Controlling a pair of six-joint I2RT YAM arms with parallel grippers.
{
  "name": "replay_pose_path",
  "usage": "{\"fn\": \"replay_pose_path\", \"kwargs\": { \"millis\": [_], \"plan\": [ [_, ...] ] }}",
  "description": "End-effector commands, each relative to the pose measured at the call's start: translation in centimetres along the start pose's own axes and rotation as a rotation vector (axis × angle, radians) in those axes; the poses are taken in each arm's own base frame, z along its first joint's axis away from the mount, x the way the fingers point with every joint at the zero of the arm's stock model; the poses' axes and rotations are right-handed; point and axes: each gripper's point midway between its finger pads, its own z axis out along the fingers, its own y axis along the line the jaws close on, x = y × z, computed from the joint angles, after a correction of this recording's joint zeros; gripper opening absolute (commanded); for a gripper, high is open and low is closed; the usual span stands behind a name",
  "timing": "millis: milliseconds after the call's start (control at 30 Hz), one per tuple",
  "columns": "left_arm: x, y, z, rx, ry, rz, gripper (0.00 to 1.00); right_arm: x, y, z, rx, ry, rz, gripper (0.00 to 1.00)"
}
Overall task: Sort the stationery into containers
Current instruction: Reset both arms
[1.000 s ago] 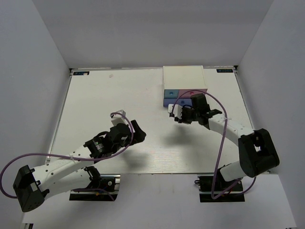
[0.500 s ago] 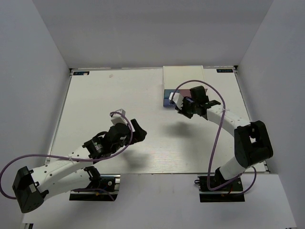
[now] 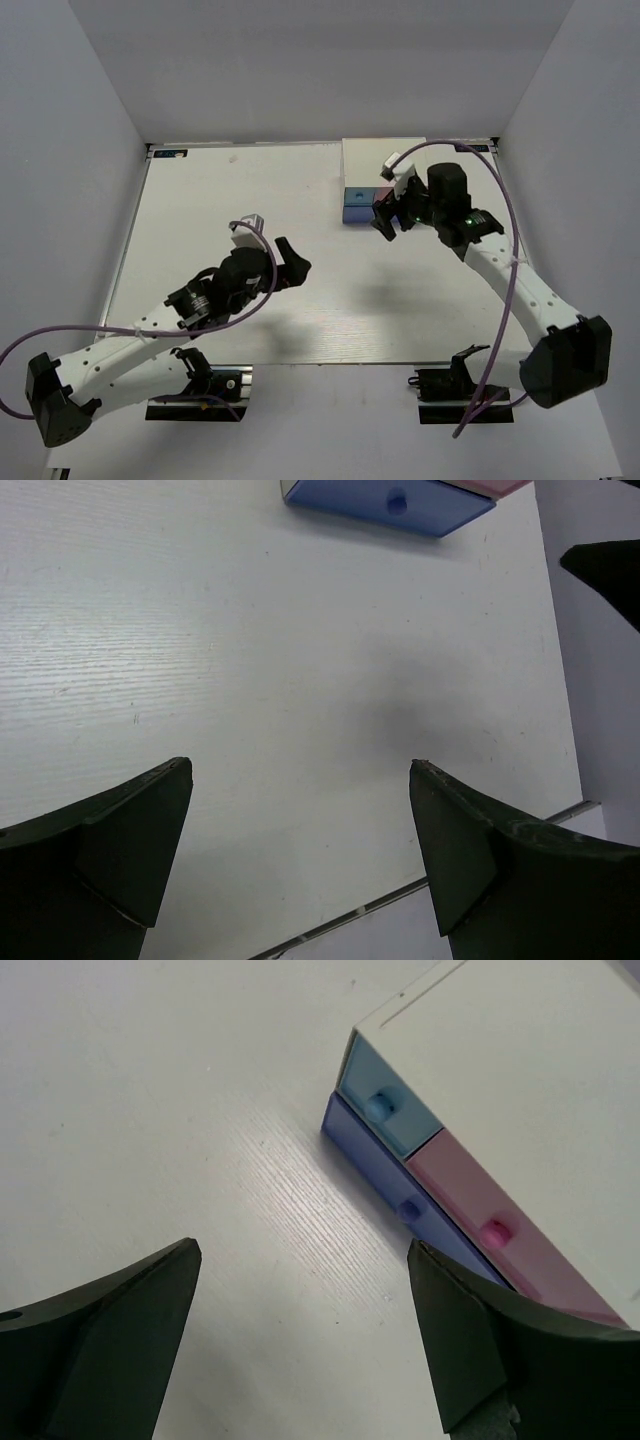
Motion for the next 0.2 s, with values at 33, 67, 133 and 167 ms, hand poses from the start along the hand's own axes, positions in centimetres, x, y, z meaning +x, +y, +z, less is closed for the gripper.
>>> {"fn": "replay_pose_path", "kwargs": {
  "millis": [33, 67, 133, 167],
  "plan": [
    [-1.2, -1.9, 0.5, 0.038, -0.004, 0.065, 0.99, -1.6, -0.5, -2.9, 0.096, -0.056, 0.085, 0.90],
    [-1.4, -2.7, 0.5, 0.063, -0.001, 0.074, 0.99, -0.8, -0.7, -3.0, 0.113, -0.041, 0.093, 0.90],
    [-1.0, -3.1, 1.0, 0.074, 0.021, 0.091, 0.99, -0.6, -1.0, -3.4, 0.151, -0.060, 0.092, 0.90],
    [-1.1, -3.8, 1.0, 0.100, 0.029, 0.103, 0.99, 1.1, -1.3, -3.3, 0.177, -0.028, 0.104, 0.90]
  ]
}}
